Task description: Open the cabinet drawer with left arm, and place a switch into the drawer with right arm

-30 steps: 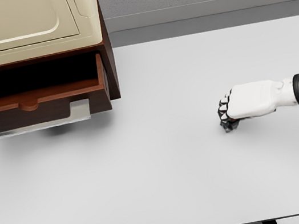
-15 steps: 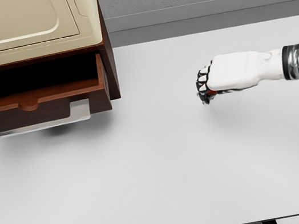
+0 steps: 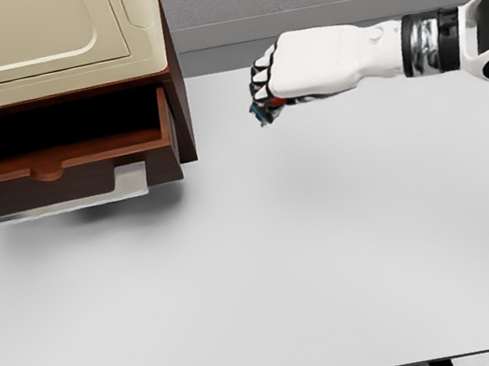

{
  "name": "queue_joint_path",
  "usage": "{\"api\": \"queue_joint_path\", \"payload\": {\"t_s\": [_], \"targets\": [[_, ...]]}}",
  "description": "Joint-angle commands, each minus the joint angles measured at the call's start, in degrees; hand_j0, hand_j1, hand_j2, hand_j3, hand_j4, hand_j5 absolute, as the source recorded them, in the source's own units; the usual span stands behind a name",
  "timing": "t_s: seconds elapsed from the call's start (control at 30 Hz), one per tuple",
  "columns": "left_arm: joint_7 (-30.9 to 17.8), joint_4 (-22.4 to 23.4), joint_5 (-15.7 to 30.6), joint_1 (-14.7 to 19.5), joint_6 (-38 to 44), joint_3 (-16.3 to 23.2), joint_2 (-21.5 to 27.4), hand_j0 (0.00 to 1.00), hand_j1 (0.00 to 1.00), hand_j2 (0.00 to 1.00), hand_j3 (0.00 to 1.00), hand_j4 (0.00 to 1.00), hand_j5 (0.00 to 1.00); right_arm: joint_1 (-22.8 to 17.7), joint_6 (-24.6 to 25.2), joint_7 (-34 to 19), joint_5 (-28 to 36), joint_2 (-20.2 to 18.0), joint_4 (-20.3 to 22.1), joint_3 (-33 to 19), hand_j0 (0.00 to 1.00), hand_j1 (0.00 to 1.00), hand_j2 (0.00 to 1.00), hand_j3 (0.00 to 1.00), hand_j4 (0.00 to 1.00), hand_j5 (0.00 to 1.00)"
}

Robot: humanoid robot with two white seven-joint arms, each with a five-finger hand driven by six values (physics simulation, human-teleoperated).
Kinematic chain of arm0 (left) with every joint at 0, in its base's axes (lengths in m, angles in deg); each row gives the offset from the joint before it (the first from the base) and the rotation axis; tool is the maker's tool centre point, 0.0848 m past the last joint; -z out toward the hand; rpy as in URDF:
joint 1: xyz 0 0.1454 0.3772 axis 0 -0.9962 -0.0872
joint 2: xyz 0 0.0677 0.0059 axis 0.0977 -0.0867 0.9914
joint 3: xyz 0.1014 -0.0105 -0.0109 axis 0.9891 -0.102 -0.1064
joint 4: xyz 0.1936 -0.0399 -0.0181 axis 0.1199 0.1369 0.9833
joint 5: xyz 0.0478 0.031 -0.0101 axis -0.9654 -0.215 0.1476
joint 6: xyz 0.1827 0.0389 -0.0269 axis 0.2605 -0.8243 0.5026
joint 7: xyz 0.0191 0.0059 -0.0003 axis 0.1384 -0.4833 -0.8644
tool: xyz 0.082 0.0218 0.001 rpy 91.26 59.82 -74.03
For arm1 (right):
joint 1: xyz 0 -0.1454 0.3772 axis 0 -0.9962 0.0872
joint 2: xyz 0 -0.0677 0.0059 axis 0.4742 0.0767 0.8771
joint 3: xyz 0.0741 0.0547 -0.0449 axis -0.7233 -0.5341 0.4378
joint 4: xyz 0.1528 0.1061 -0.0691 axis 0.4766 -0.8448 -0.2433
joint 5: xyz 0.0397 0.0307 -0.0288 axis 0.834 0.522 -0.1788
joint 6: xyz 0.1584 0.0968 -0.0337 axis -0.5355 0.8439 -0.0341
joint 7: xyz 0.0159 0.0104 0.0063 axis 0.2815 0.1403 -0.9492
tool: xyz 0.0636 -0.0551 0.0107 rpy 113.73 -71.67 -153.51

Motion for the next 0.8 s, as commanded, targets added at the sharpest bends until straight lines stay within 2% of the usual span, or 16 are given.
{"api": "queue_joint_path", "payload": {"t_s": [0.0,0.33,0.43,0.5,0.77], "targets": [[0.02,0.06,0.33,0.00,0.14,-0.02,-0.05,1.00,1.00,1.00,1.00,1.00,1.00,0.26,0.19,0.08,0.52,2.09,-1.10,1.75,0.43,0.43,0.43,0.43,0.43,0.43],[0.02,-0.03,0.33,0.00,0.05,0.06,-0.05,1.00,1.00,1.00,1.00,1.00,1.00,6.86,0.19,0.08,0.61,7.36,-1.19,4.39,0.44,0.44,0.44,0.44,0.44,0.44],[0.02,-0.03,0.33,0.00,0.05,0.06,-0.05,1.00,1.00,1.00,1.00,1.00,1.00,9.76,0.19,0.08,4.21,7.62,-1.19,4.48,0.44,0.44,0.44,0.44,0.44,0.44],[0.02,-0.03,0.33,0.00,0.05,0.06,-0.05,1.00,1.00,1.00,1.00,1.00,1.00,10.29,0.19,0.08,4.21,8.50,-1.19,4.57,0.44,0.44,0.44,0.44,0.44,0.44],[0.02,-0.03,0.33,0.00,0.05,0.15,-0.05,1.00,1.00,1.00,1.00,1.00,1.00,13.54,0.19,0.08,4.21,15.36,-1.89,5.80,0.44,0.44,0.44,0.44,0.44,0.44]]}}
